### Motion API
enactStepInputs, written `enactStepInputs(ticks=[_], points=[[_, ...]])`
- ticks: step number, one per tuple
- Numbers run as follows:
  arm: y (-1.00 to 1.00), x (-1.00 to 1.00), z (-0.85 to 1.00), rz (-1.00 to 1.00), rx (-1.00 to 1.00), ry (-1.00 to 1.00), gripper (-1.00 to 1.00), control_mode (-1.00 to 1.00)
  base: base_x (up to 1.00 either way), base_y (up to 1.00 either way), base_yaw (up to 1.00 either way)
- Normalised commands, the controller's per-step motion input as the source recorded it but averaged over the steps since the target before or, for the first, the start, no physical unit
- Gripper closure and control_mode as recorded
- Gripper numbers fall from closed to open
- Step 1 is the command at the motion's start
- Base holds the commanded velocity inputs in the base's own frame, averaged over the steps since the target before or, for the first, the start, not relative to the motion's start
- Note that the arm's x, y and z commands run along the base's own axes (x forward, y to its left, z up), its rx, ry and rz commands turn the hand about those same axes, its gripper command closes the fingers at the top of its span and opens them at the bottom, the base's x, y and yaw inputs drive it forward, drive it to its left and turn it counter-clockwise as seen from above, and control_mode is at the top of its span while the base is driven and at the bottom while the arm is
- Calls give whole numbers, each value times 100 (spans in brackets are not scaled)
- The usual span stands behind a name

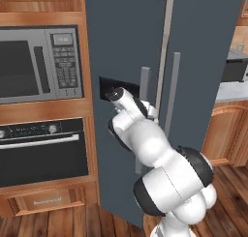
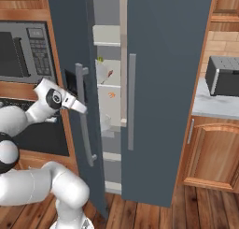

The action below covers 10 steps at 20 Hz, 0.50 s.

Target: Store the kebab skewer in the freezer for long-term storage. Close the freezer door after placing the cooked food.

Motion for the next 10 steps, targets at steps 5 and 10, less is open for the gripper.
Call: enactStepInputs(ticks=[5, 10], points=[[-61, 53, 9, 30, 17, -6, -100, -100, 0, 0, 0], [-53, 51, 0, 29, 10, -3, -100, -100, 0, 0, 0]])
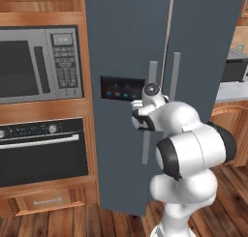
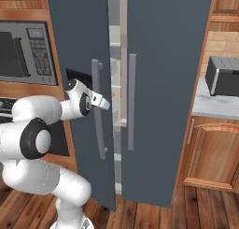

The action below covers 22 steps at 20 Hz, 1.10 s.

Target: Store the kebab skewer in the freezer for long-term storage. Close the freezer door after placing the cooked food.

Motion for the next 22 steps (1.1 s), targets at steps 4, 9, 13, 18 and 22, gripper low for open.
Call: enactStepInputs(ticks=[4, 9, 13, 18, 22], points=[[-41, 41, 0, 24, 4, -1, -100, -100, 0, 0, 0], [-8, 26, 13, 13, 0, 1, -100, -100, 0, 0, 0], [0, 32, 31, 3, 0, 6, -100, -100, 0, 0, 0], [0, 47, 9, 0, 0, 1, -100, -100, 0, 0, 0], [0, 56, 0, 0, 0, 0, -100, -100, 0, 0, 0]])
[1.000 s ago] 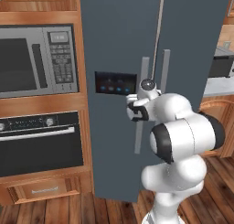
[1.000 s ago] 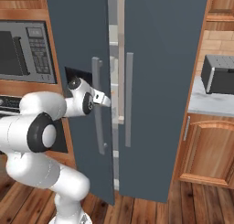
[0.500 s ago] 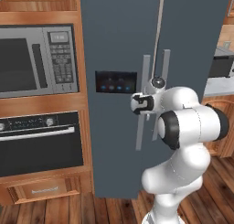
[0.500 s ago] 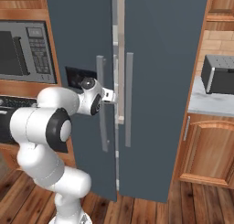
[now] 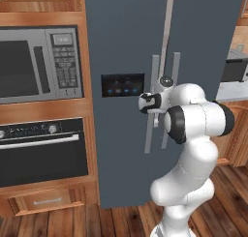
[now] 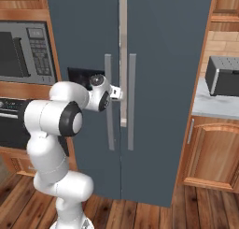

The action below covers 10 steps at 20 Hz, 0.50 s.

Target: Store the kebab skewer in the freezer for long-term storage. Close the freezer door after placing the cooked food.

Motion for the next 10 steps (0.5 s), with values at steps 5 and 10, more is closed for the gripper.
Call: enactStepInputs(ticks=[5, 10], points=[[0, 58, 3, 0, 0, 0, -100, -100, 0, 0, 0], [0, 56, 2, 0, 0, 0, -100, -100, 0, 0, 0]])
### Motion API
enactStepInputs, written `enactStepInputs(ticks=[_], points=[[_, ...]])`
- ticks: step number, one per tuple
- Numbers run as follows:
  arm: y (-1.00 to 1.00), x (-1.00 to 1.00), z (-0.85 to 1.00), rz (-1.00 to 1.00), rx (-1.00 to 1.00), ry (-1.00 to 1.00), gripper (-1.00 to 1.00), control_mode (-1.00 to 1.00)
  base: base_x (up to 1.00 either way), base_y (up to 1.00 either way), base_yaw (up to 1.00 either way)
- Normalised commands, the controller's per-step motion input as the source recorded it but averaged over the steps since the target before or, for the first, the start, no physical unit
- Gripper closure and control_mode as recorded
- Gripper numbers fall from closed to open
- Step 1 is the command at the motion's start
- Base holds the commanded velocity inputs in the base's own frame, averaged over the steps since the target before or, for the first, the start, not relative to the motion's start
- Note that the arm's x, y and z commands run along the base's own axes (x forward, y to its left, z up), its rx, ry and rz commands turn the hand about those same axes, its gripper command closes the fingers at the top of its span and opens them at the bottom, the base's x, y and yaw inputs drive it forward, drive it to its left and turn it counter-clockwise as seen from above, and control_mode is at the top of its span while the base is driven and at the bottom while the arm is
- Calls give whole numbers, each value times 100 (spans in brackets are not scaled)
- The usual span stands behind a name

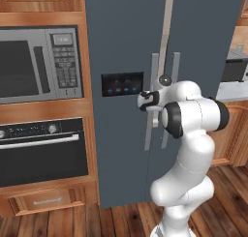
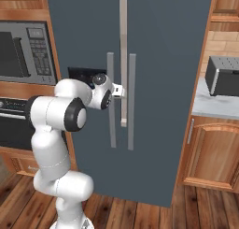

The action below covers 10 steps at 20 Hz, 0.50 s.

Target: Store the kebab skewer in the freezer for long-term storage. Close the freezer door after placing the cooked food.

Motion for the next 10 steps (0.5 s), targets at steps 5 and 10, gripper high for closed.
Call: enactStepInputs(ticks=[5, 10], points=[[0, 58, 0, 0, 0, 0, -100, -100, 0, 0, 0], [0, 64, 0, 0, 0, 0, -100, -100, 0, 0, 0]])
